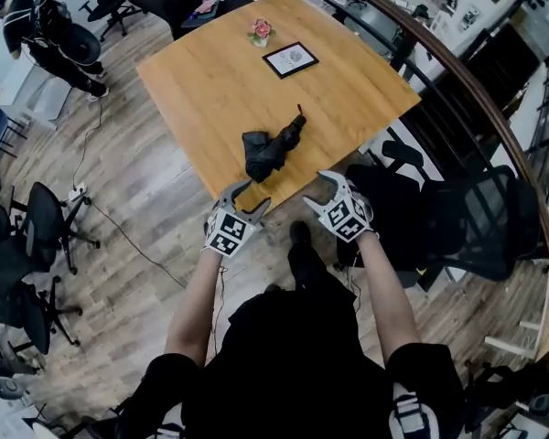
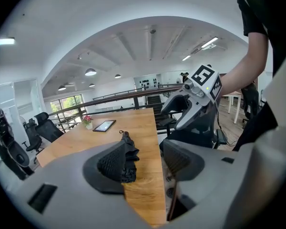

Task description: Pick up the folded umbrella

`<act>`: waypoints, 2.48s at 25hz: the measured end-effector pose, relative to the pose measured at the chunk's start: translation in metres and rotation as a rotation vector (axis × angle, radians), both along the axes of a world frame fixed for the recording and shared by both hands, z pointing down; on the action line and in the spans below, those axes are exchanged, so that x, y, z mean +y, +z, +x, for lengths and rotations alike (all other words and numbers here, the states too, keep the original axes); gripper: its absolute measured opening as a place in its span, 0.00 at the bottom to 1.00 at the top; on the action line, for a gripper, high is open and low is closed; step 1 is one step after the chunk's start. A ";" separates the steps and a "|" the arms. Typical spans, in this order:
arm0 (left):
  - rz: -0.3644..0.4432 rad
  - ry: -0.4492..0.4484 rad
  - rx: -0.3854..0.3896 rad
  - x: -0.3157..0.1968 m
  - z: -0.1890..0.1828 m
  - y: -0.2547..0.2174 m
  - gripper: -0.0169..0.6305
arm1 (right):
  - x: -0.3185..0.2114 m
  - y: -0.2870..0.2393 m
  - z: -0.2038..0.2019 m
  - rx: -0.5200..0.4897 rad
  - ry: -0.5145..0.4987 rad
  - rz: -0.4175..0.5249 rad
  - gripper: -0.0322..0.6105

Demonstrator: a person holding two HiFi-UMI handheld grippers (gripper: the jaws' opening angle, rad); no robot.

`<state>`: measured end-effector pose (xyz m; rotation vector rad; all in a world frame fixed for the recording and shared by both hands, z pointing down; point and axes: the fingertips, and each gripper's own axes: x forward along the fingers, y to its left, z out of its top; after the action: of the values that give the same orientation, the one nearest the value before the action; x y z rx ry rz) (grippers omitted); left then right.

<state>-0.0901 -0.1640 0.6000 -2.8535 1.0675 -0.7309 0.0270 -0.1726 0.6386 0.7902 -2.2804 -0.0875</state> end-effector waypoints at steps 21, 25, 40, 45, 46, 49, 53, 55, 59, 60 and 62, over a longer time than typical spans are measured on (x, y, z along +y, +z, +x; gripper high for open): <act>-0.128 -0.152 0.013 -0.094 0.005 0.027 0.44 | -0.123 0.022 -0.008 0.022 -0.168 -0.103 0.53; -0.137 -0.171 0.025 -0.101 0.011 0.028 0.44 | -0.134 0.030 -0.014 0.053 -0.230 -0.108 0.53; -0.245 -0.236 -0.021 -0.127 0.023 0.078 0.46 | -0.176 0.075 -0.032 0.168 -0.465 -0.146 0.54; -0.275 -0.260 -0.028 -0.134 0.023 0.089 0.47 | -0.180 0.095 -0.034 0.235 -0.540 -0.147 0.54; -0.285 -0.262 -0.031 -0.134 0.022 0.092 0.48 | -0.181 0.098 -0.034 0.245 -0.554 -0.146 0.55; -0.310 -0.265 -0.041 -0.135 0.023 0.102 0.50 | -0.184 0.106 -0.037 0.281 -0.601 -0.145 0.55; -0.341 -0.270 -0.054 -0.138 0.026 0.116 0.52 | -0.186 0.122 -0.036 0.372 -0.696 -0.108 0.55; -0.343 -0.282 -0.061 -0.141 0.027 0.119 0.55 | -0.186 0.131 -0.035 0.424 -0.751 -0.080 0.56; -0.367 -0.282 -0.070 -0.144 0.027 0.128 0.56 | -0.189 0.141 -0.037 0.467 -0.809 -0.069 0.57; -0.379 -0.272 -0.082 -0.143 0.028 0.132 0.56 | -0.190 0.143 -0.039 0.471 -0.820 -0.070 0.57; -0.403 -0.250 -0.115 -0.142 0.028 0.143 0.57 | -0.189 0.148 -0.042 0.482 -0.846 -0.072 0.58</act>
<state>-0.0623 -0.3063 0.7429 -2.9698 1.4202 -1.2419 -0.0153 -0.3619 0.7862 -0.2608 -1.9762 -0.5154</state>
